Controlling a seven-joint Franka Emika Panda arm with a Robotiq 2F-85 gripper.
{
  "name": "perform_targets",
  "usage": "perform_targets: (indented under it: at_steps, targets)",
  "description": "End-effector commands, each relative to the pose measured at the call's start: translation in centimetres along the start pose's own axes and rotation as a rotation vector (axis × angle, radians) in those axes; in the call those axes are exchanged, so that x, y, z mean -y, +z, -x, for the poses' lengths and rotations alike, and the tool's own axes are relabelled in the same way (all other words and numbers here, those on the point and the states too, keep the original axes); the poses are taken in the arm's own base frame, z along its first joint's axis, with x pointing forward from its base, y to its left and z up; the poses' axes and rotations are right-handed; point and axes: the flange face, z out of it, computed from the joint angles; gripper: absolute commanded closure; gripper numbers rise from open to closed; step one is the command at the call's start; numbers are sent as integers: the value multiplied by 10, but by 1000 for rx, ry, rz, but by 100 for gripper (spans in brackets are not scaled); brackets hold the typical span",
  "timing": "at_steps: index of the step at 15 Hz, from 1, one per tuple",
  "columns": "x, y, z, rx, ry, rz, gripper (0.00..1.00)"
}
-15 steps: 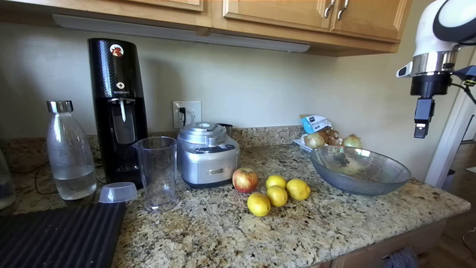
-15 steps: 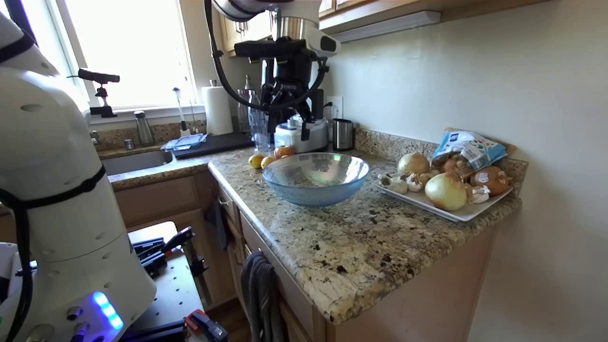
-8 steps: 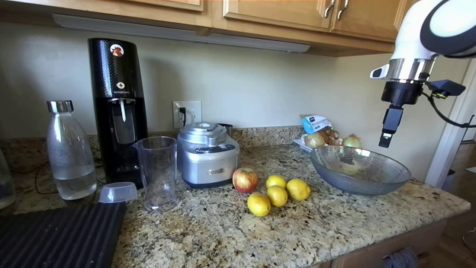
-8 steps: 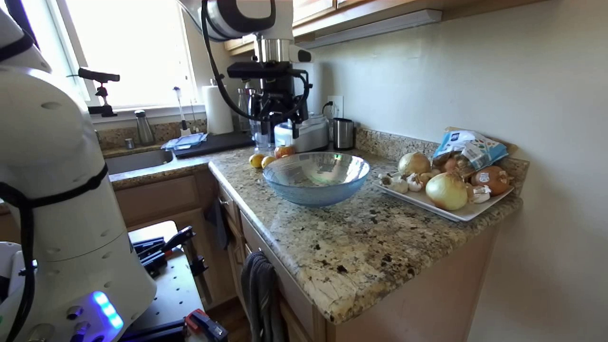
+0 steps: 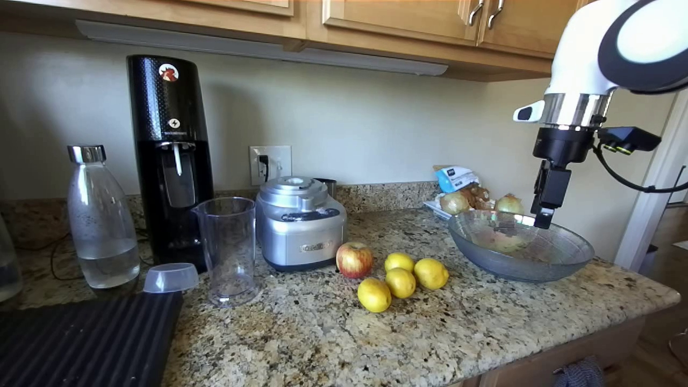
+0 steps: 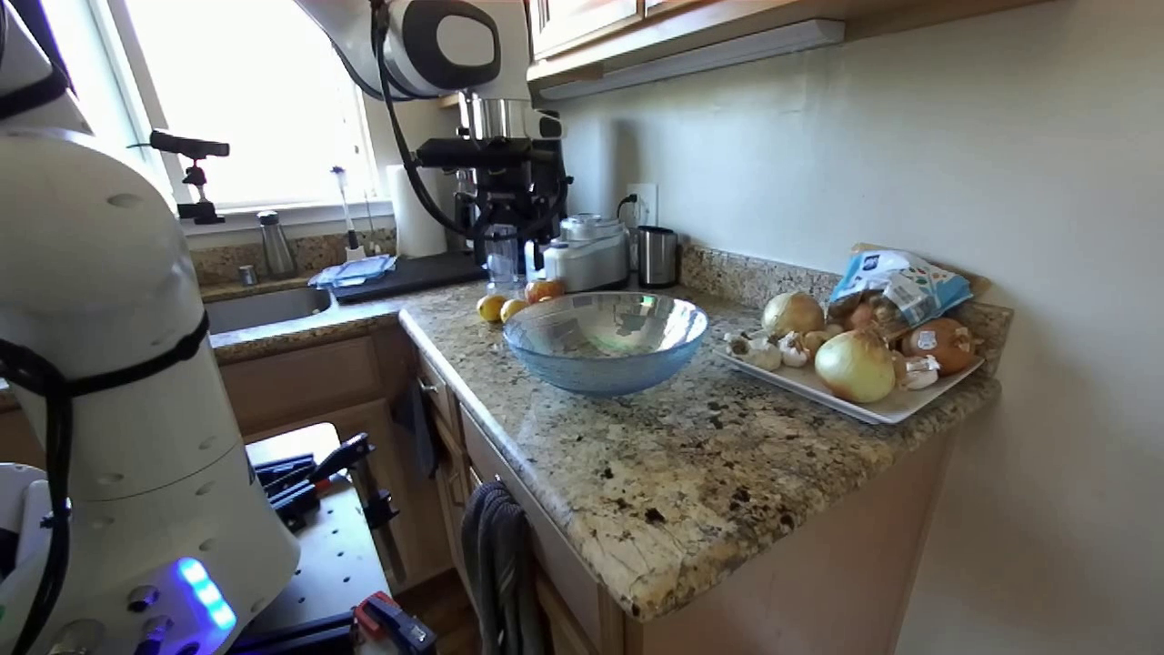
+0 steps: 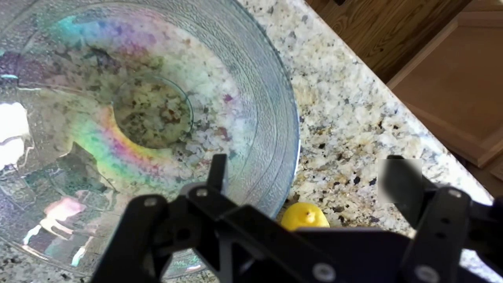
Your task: Put the lemons and the apple inside the glass bowl
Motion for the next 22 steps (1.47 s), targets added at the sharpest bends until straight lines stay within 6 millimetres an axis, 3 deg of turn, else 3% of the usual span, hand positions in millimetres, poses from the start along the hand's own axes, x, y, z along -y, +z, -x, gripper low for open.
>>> perform_targets:
  at_steps: [1, 5, 8, 16, 22]
  targets:
    - [0, 0, 0, 0, 0, 0, 0]
    - [1, 0, -2, 1, 1, 4, 0]
    - [15, 2, -12, 6, -45, 13, 0]
    - [95, 22, -63, 41, -298, 53, 0]
    - [128, 50, -102, 1, -492, 132, 0]
